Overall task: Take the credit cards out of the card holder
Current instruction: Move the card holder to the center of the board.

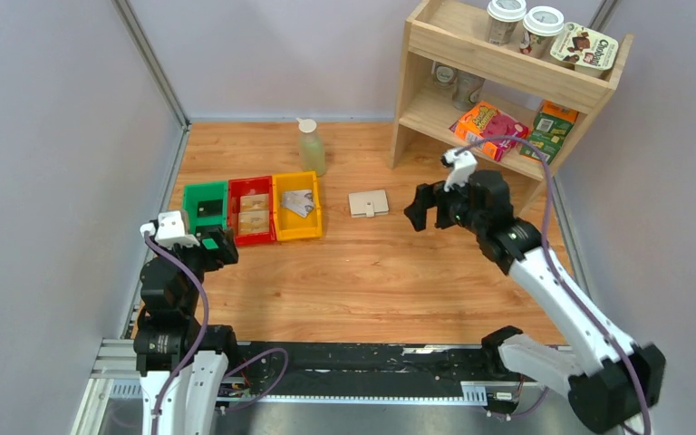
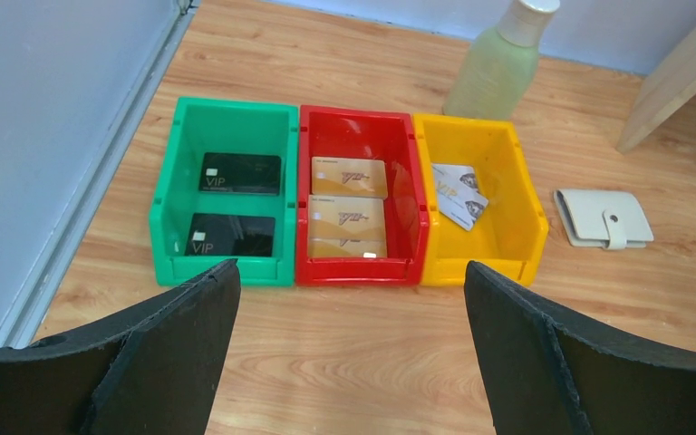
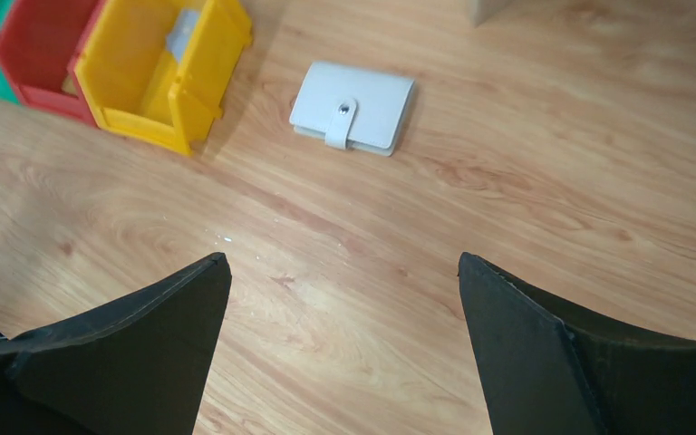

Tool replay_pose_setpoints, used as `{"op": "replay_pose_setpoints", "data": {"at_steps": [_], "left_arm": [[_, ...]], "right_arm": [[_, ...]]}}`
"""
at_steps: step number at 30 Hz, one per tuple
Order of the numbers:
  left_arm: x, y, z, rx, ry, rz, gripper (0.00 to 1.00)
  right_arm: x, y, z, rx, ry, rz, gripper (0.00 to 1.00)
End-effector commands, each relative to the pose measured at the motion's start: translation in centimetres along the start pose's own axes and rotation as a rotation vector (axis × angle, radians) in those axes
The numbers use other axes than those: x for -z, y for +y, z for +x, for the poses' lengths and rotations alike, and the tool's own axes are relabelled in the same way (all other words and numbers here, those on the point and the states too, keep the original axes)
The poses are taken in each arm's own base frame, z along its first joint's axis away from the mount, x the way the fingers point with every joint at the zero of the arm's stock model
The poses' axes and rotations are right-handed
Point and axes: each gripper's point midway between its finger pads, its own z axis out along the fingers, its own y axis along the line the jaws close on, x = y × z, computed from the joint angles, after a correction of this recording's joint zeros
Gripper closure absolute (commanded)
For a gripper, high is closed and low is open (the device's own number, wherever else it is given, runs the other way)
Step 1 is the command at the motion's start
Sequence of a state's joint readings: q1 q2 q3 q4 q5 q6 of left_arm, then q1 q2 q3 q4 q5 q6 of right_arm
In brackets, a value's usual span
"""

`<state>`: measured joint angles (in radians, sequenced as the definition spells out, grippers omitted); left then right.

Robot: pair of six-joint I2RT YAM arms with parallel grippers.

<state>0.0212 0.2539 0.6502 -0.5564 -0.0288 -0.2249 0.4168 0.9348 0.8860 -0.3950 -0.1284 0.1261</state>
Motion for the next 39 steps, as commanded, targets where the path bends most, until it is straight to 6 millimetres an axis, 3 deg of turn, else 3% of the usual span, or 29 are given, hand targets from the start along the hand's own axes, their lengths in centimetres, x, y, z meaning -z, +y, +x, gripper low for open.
{"op": "replay_pose_setpoints", "data": {"at_steps": [1, 11, 15, 18, 21, 25, 28, 34, 39], "left_arm": [[0.7, -0.5, -1.6, -0.035, -0.052, 0.026, 0.00], [0.9, -0.1, -1.8, -0.040, -0.066, 0.008, 0.00], [0.8, -0.6, -1.6, -0.047, -0.058, 0.033, 0.00], [0.8, -0.7, -1.6, -0.049, -0.059, 0.036, 0.00], [0.7, -0.8, -1.5, -0.051, -0.055, 0.041, 0.00], [0.6, -0.8, -1.5, -0.053, -0.056, 0.043, 0.01], [0.6, -0.9, -1.5, -0.053, -0.053, 0.046, 0.01], [0.3, -1.8, -1.3, -0.059, -0.040, 0.101, 0.02], [-0.3, -2.4, -1.0, -0.048, -0.009, 0.127, 0.03]], "right_arm": [[-4.3, 2.2, 0.0, 0.008, 0.097, -0.109, 0.00], [-17.5, 1.1, 1.4, 0.067, 0.209, 0.014, 0.00], [-22.3, 0.9, 4.0, 0.100, 0.313, 0.027, 0.00], [-24.7, 0.5, 5.1, 0.119, 0.362, 0.047, 0.02], [-26.2, 0.3, 5.9, 0.134, 0.383, 0.053, 0.11], [-26.3, 0.3, 8.4, 0.146, 0.455, 0.062, 0.20], [-25.0, 0.2, 10.4, 0.164, 0.502, 0.098, 0.25], [-19.9, 1.1, 14.0, 0.125, 0.567, 0.161, 0.35], [-14.9, 5.4, 15.3, 0.033, 0.583, 0.111, 0.35]]}}
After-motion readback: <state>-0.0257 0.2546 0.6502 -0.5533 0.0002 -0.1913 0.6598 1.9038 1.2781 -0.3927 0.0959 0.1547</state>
